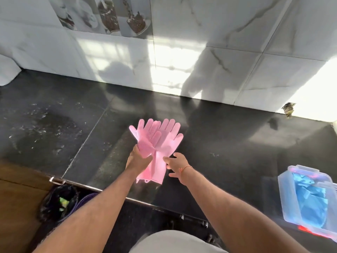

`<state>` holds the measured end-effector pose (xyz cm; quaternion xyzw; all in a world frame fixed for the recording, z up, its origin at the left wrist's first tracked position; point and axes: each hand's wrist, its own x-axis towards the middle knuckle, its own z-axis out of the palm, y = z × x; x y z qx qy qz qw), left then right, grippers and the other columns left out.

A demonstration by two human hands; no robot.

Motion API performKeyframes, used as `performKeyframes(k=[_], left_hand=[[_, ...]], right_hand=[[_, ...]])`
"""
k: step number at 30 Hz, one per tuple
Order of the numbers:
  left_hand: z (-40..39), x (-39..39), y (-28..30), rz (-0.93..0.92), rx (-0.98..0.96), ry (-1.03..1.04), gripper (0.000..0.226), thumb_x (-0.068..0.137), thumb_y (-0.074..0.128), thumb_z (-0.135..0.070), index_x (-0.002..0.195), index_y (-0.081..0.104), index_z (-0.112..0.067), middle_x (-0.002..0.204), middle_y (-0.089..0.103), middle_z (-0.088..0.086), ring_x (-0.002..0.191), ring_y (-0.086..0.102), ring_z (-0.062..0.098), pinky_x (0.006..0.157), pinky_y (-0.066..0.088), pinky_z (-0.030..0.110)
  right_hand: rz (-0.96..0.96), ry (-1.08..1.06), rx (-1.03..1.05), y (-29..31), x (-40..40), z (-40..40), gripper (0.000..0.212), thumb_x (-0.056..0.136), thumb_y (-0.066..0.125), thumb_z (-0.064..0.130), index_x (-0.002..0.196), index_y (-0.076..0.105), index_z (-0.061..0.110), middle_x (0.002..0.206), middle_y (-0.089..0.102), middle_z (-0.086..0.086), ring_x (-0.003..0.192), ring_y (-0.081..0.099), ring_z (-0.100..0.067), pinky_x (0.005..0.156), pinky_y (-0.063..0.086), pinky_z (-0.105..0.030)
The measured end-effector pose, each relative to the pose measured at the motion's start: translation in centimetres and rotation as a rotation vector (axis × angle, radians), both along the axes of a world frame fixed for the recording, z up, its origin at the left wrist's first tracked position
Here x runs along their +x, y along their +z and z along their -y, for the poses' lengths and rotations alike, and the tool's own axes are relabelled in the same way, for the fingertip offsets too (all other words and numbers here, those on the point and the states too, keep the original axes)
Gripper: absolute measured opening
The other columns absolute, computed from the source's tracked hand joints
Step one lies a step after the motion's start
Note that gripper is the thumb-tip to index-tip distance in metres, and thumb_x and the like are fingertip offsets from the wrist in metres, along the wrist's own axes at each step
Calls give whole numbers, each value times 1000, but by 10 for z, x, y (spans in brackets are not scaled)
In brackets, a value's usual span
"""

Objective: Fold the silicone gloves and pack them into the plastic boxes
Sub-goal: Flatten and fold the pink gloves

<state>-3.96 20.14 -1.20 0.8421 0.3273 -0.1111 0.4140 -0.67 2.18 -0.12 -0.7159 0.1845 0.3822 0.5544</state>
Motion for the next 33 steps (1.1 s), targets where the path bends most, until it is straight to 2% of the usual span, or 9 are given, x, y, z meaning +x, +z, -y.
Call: performKeyframes(k=[3, 5, 10, 14, 17, 21, 27, 31, 33], left_hand=[[10, 5, 2, 3, -65, -17, 73, 97, 79, -34, 158, 46, -11, 145, 65, 12, 129, 66, 35, 108, 57, 54], [22, 9, 1, 14, -151, -62, 71, 96, 82, -27, 157, 47, -12, 144, 67, 11, 130, 67, 34, 111, 57, 55], [57, 21, 0, 45, -340, -140, 92, 96, 83, -12, 170, 29, -18, 155, 58, 6, 143, 56, 31, 120, 49, 52], [81, 32, 2, 38, -517, -207, 89, 99, 73, 0, 172, 26, -20, 155, 57, 7, 144, 55, 30, 122, 47, 51], [106, 36, 3, 11, -476, -311, 79, 100, 62, -4, 170, 34, -26, 147, 63, -2, 133, 61, 20, 108, 54, 41], [149, 41, 0, 16, -546, -482, 84, 99, 61, -8, 171, 29, -35, 144, 62, -11, 131, 63, 13, 110, 56, 39], [220, 45, 0, -74, -610, -638, 100, 96, 64, -6, 174, 12, -42, 143, 57, -14, 123, 62, 11, 101, 58, 33], [271, 38, 1, -153, -574, -725, 108, 100, 71, -13, 173, -2, -45, 157, 54, 0, 134, 63, 26, 103, 63, 52], [293, 32, 3, -199, -533, -781, 105, 103, 71, -26, 173, -5, -44, 159, 54, 4, 136, 64, 32, 96, 66, 56]], right_hand=[[-43, -23, 15, 1, 2, -5, 55, 99, 74, 27, 149, 55, 13, 134, 70, -6, 120, 67, -26, 101, 59, -51], [-58, -53, 48, 1, 1, -5, 40, 99, 73, 23, 137, 61, 13, 122, 75, -5, 108, 72, -23, 87, 63, -46], [20, -241, 111, 8, -1, 17, 22, 108, 56, 12, 123, 63, 26, 110, 78, -1, 89, 77, -22, 51, 61, -31], [39, -371, 123, 13, 4, 67, 29, 106, 46, 12, 122, 67, 24, 107, 80, -1, 91, 78, -25, 59, 66, -38], [51, -455, 101, 15, 7, 112, 32, 99, 45, 12, 116, 72, 18, 97, 84, -4, 90, 80, -29, 71, 70, -47], [128, -526, 28, 22, 2, 178, 23, 93, 47, 8, 92, 70, 12, 74, 72, -6, 52, 64, -15, 44, 50, -28], [286, -593, -80, 31, -9, 258, 36, 100, 44, 2, 103, 74, 22, 106, 76, -7, 92, 68, -25, 74, 55, -33], [364, -585, -212, 37, -15, 303, 36, 98, 46, 0, 94, 75, 20, 94, 72, -6, 84, 63, -23, 70, 53, -30], [394, -525, -316, 38, -14, 318, 33, 98, 47, 2, 100, 77, 15, 98, 73, -12, 88, 64, -26, 79, 56, -38]])
